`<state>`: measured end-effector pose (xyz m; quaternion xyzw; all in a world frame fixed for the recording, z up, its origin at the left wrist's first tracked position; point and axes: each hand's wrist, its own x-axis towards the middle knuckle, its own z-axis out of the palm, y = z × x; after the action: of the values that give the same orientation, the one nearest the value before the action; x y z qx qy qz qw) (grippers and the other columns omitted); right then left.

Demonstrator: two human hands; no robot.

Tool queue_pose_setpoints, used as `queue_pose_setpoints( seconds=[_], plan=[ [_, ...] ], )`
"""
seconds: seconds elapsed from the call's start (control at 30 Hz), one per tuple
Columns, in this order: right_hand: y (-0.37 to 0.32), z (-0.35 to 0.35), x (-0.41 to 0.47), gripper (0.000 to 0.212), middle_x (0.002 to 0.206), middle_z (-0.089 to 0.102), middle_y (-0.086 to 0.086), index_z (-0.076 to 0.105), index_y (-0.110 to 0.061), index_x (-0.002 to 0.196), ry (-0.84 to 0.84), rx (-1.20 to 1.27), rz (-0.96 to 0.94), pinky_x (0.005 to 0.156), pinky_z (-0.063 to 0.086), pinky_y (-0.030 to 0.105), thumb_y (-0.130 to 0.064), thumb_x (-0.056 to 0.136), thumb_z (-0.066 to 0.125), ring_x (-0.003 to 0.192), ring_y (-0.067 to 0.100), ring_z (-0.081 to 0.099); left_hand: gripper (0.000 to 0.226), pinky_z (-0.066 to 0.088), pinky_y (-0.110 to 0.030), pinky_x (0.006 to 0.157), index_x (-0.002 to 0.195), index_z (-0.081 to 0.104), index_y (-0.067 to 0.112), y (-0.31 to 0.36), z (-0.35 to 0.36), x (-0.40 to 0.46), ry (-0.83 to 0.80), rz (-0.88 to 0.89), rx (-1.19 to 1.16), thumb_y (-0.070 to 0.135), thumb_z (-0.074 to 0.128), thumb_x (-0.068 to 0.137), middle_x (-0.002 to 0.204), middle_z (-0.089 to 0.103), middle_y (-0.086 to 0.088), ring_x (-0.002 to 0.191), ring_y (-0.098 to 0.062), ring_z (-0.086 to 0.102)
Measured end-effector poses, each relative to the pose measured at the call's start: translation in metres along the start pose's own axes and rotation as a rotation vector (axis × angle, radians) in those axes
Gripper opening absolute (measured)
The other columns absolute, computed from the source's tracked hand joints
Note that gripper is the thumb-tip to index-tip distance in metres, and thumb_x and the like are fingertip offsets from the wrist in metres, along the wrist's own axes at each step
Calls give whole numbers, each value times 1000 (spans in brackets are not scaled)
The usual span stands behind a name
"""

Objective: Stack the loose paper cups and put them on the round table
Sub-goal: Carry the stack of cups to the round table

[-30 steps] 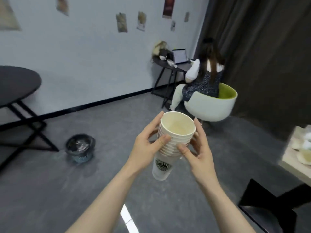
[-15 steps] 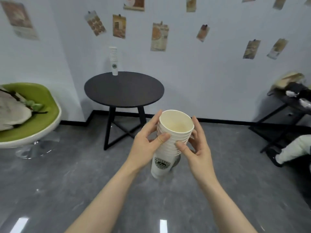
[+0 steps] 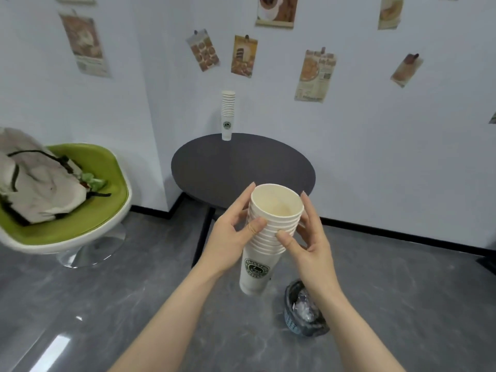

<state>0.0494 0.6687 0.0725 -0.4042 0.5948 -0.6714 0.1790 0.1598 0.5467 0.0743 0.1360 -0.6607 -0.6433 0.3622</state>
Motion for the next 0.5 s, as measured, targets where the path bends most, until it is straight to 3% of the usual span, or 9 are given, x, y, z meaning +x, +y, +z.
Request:
queue_pose_setpoints(
  seconds=[0.13, 0.27, 0.4, 0.5],
  plan=[
    [28, -6, 98, 75, 134, 55, -13, 33, -37, 144, -39, -12, 7, 88, 43, 8, -7, 85, 68, 121, 0, 52, 63, 42, -11, 92, 136, 40, 40, -25, -7, 91, 18, 0, 3, 29, 67, 80, 125, 57, 31, 122, 2, 53],
    [53, -9, 200, 74, 136, 52, -13, 32, -38, 142, -97, -17, -3, 90, 44, 8, -7, 85, 67, 121, -1, 51, 63, 42, -9, 92, 136, 39, 44, -47, -21, 185, 57, 2, 22, 34, 67, 80, 124, 56, 35, 122, 5, 51],
    [79, 3, 290, 72, 139, 49, -11, 32, -41, 139, -157, -32, 3, 86, 42, 3, -10, 84, 69, 121, -8, 47, 68, 38, -30, 109, 138, 31, 44, -69, -43, 263, 103, -35, 28, 36, 65, 79, 121, 55, 39, 123, 6, 49],
    [101, 18, 353, 72, 138, 50, -15, 34, -43, 138, -170, -27, 10, 83, 43, 2, -14, 83, 70, 119, -10, 48, 66, 36, -39, 112, 138, 31, 48, -82, -67, 321, 125, -47, 73, 36, 65, 82, 121, 53, 41, 123, 8, 48]
  ],
)
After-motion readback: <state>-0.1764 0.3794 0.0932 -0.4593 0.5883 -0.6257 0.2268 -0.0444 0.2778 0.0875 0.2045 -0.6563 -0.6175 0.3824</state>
